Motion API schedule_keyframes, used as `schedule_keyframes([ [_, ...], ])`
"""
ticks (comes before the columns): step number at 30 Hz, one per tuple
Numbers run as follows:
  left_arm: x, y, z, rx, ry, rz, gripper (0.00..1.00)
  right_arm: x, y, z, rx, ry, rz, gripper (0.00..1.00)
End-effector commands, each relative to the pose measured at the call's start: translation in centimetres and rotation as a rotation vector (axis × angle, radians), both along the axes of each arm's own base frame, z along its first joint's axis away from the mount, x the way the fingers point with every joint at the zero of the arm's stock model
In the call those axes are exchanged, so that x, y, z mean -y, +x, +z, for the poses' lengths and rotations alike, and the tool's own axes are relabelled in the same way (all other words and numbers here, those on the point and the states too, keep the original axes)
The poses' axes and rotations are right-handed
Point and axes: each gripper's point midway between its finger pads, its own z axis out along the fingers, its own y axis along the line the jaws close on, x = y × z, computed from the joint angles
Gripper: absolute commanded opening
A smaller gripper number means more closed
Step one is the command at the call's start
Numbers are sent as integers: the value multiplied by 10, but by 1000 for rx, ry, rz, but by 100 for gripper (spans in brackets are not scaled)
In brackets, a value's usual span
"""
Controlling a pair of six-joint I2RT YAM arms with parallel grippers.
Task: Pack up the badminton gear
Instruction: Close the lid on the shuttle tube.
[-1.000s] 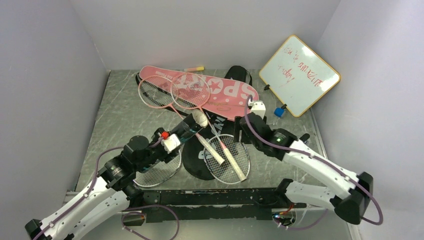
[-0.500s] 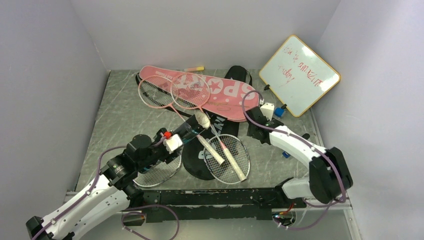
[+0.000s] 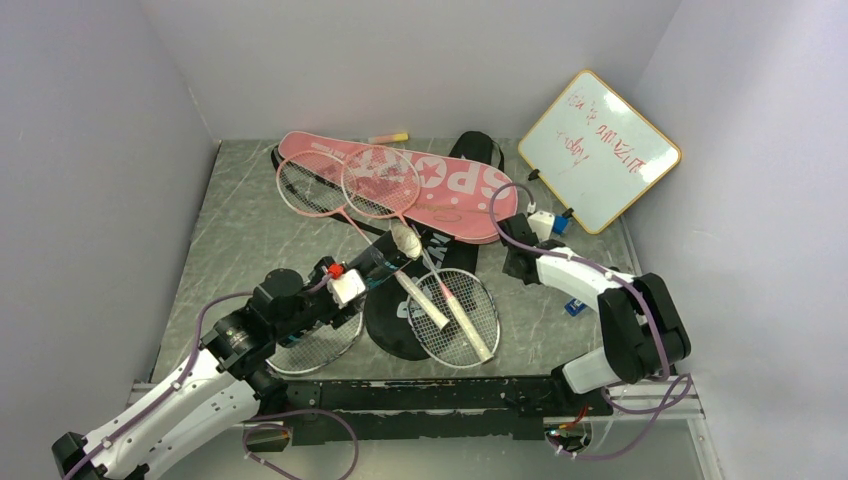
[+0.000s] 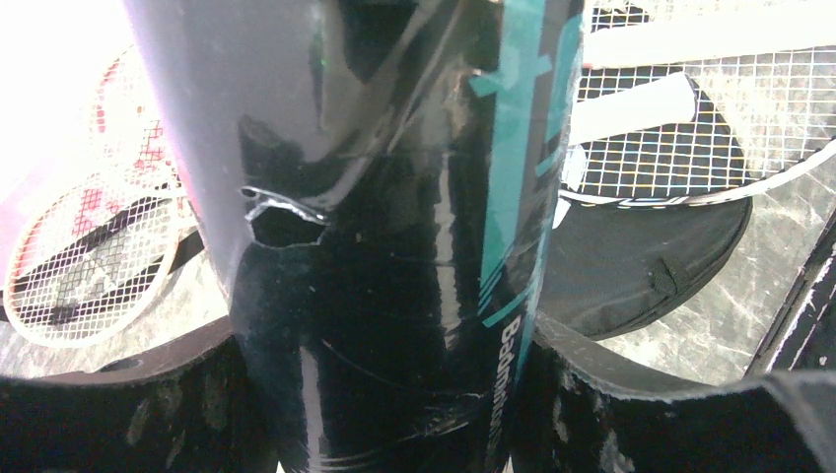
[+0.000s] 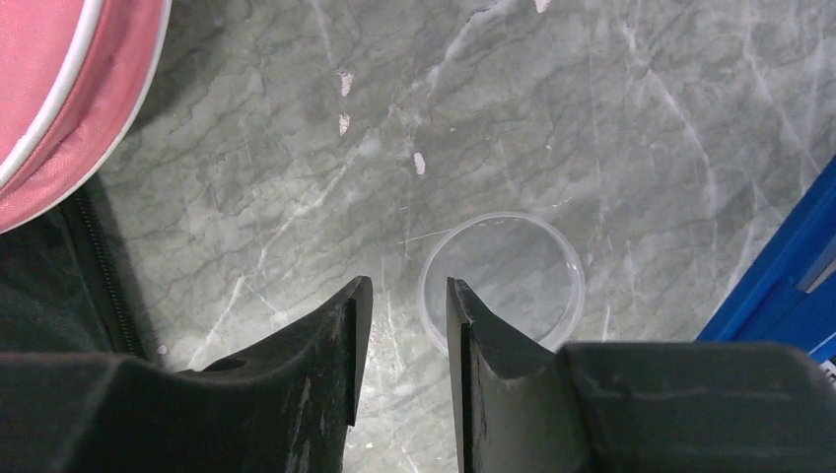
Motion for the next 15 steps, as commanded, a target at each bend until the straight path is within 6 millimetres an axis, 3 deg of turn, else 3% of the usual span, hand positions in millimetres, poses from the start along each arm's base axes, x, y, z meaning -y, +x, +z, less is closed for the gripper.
schedule_keyframes([
  [1,8,4,33,71,-79,-19,36,-7,4,-10,9,55,-1,37],
  [6,9,4,32,67,-79,-24,36,-8,-3,-27,-29,70,0,34],
  [10,10,3,31,63,-77,-30,36,-6,-7,-33,-65,62,-12,16],
  [12,10,3,31,64,-78,-30,36,-9,-7,-29,-63,74,-2,6],
  [15,10,3,31,64,-79,-31,36,-14,-3,-8,-23,103,22,0],
])
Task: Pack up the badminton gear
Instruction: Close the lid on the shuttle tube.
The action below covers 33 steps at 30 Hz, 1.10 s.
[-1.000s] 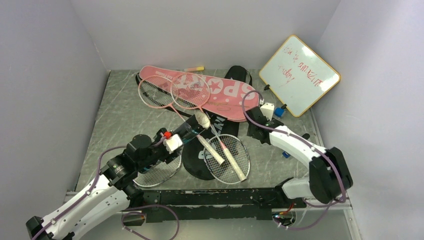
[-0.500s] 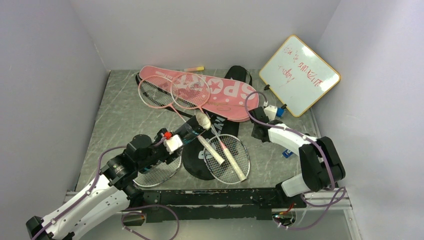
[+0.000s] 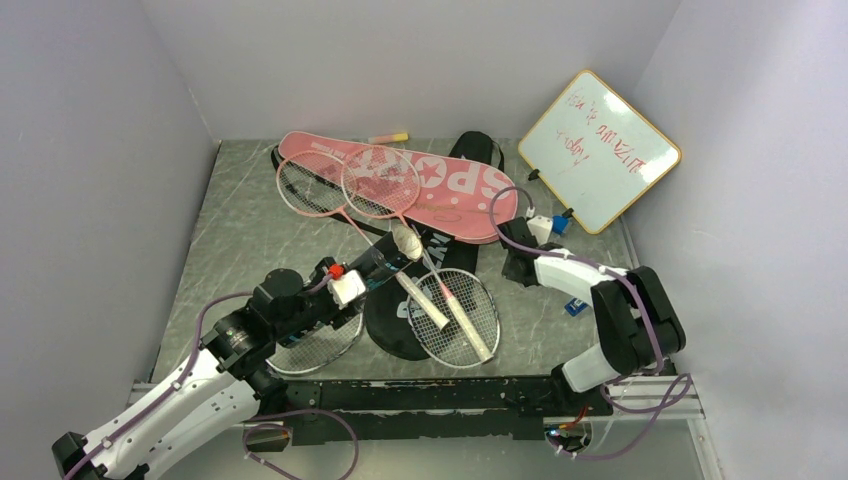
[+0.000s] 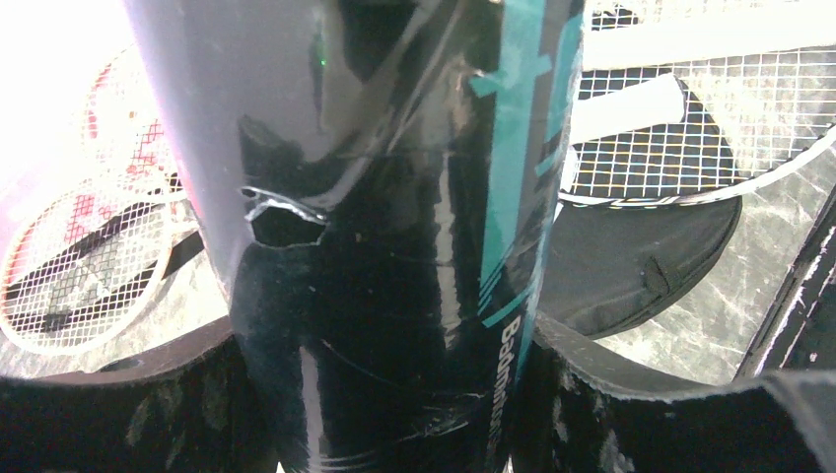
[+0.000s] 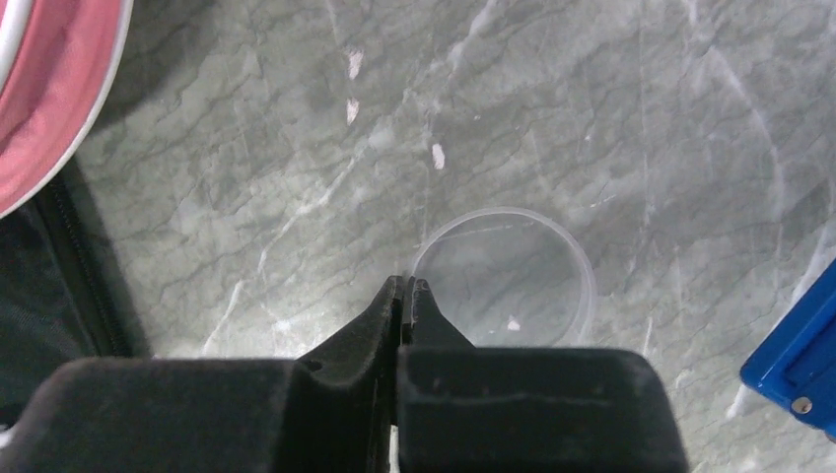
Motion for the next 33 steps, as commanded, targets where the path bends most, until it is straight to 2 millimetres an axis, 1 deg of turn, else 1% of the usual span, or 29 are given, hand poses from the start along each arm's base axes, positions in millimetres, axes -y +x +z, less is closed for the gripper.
schedule_keyframes([
  [1,9,5,31,67,-75,-18,36,-9,-2,22,11,59,31,0],
  [4,9,4,31,64,-74,-22,36,-20,3,56,78,117,92,0],
  [6,11,3,31,63,-76,-32,36,-35,4,84,135,184,176,0],
  [8,13,2,31,63,-78,-48,35,-53,3,116,201,266,278,0],
  [10,13,1,32,62,-79,-54,35,-71,-1,153,279,353,372,0],
  [12,15,-1,32,62,-84,-67,35,-89,-11,191,351,453,469,0],
  [15,18,-4,33,65,-91,-94,35,-115,-29,239,428,594,618,0],
  [17,21,-7,34,65,-99,-117,35,-132,-44,268,463,695,722,0],
  [21,30,-15,35,60,-118,-183,36,-160,-81,319,484,899,934,0],
  [24,35,-20,35,55,-128,-227,36,-173,-109,346,484,1043,1090,0],
  [25,36,-22,35,52,-131,-238,36,-176,-121,353,465,1091,1150,0],
  [26,37,-23,35,49,-133,-245,36,-178,-128,357,452,1123,1176,0],
  [33,42,-27,30,33,-131,-285,36,-184,-158,380,457,1179,1304,0],
])
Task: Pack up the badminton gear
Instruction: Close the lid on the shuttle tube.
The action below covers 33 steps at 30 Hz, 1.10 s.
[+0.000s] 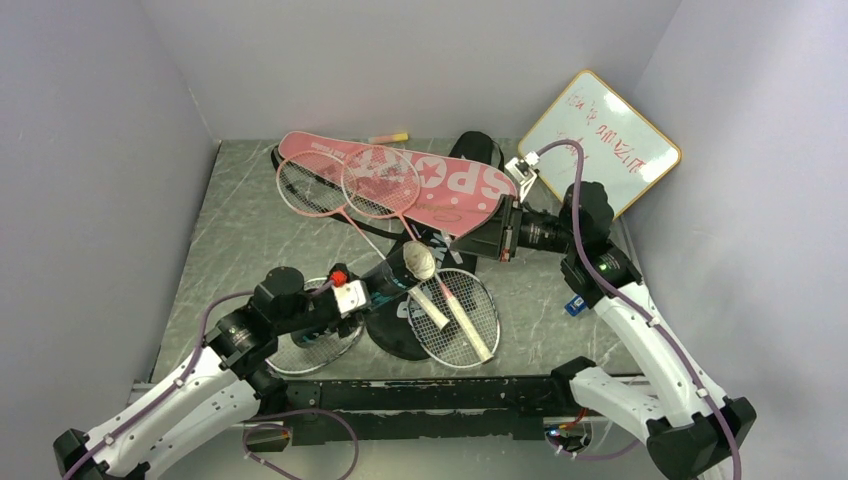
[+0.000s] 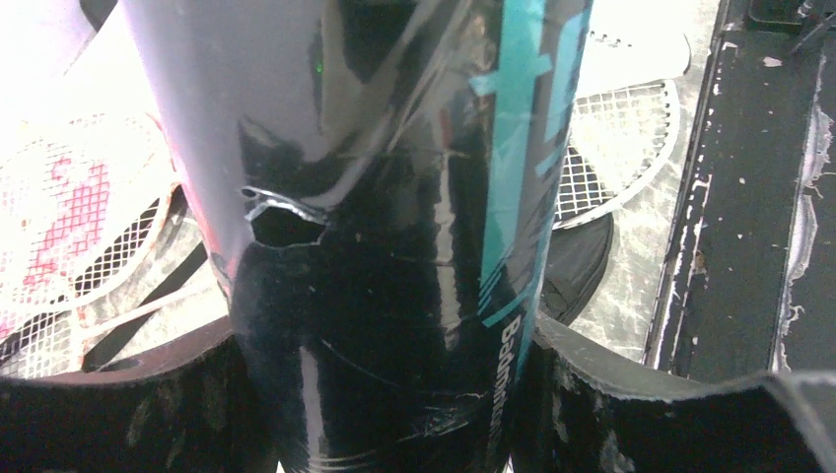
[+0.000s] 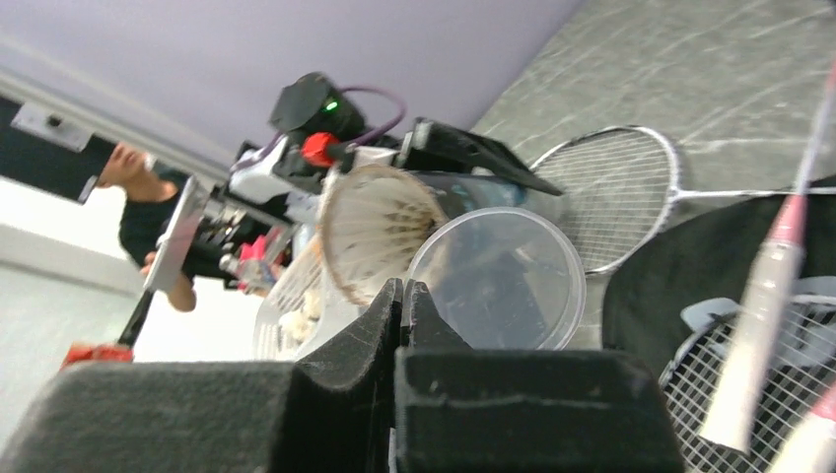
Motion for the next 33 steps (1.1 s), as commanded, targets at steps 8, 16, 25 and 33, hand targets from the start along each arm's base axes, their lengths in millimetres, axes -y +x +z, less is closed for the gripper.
schedule_keyframes([
  [8,9,8,8,20,-10,-14,35,-22,-62,53,173,75,202,0],
  [16,10,5,10,26,-21,-32,36,-35,-56,38,148,43,165,0],
  [25,11,3,11,27,-27,-43,36,-32,-48,42,191,29,107,0],
  [33,11,3,11,26,-27,-43,36,-36,-44,31,168,17,112,0],
])
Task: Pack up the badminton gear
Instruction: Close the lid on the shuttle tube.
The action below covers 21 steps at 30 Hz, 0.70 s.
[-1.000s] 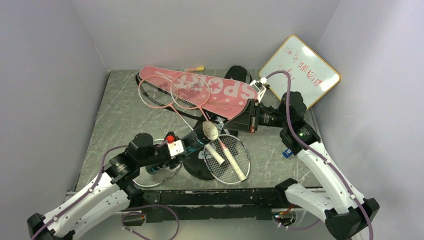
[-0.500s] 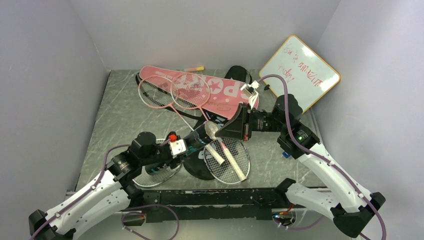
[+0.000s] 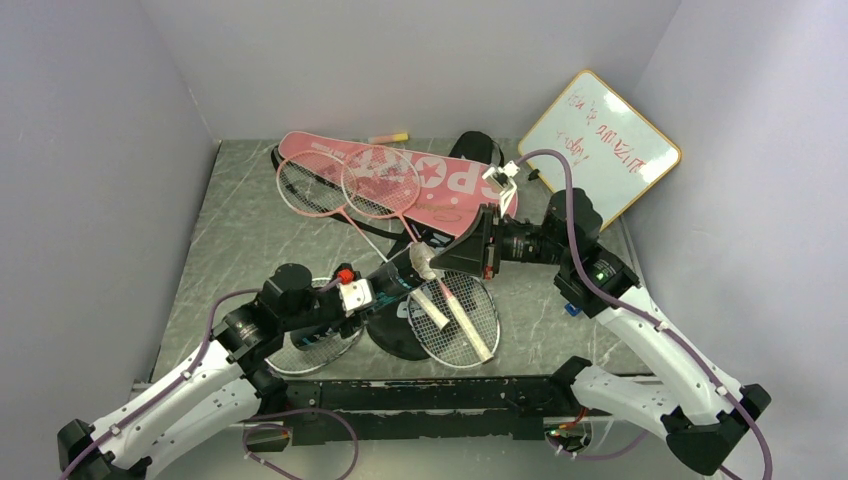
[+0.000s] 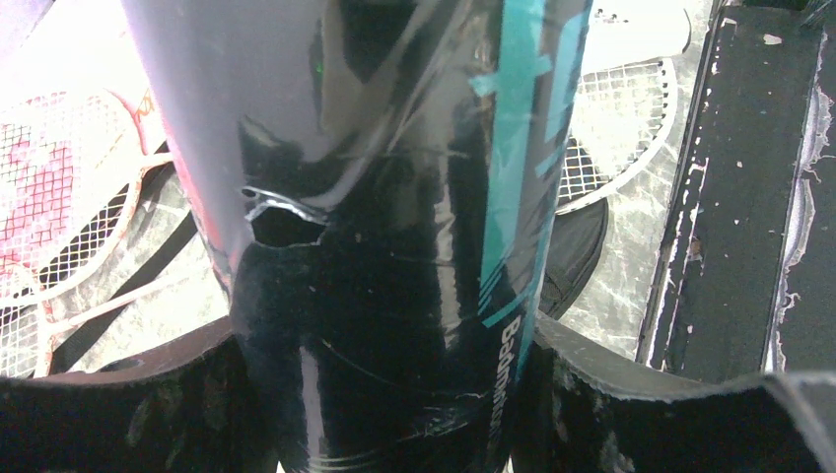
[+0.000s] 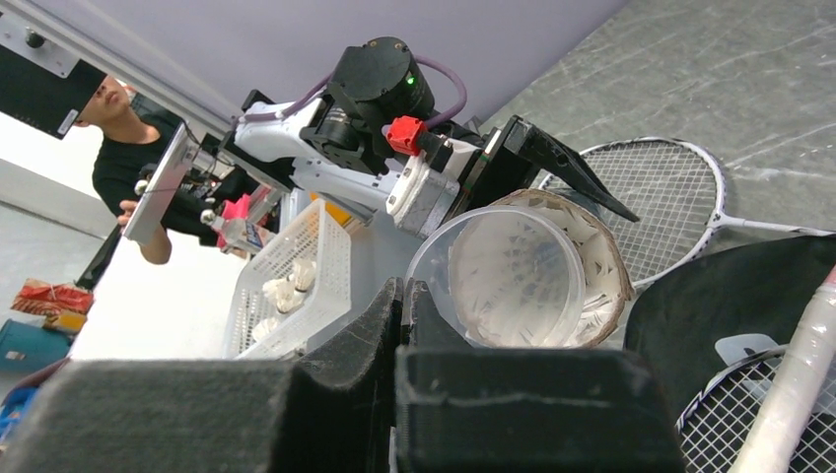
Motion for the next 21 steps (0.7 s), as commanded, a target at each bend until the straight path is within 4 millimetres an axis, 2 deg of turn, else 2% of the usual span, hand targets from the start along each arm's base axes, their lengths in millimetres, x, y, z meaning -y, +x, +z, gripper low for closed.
schedule_keyframes([
  [1,7,3,25,75,-65,-27,36,-2,2,8,42,21,-7,0],
  [16,6,3,26,77,-67,-25,36,-5,7,-4,39,-11,-22,0],
  [21,7,3,25,74,-64,-27,36,-2,6,10,70,-6,-39,0],
])
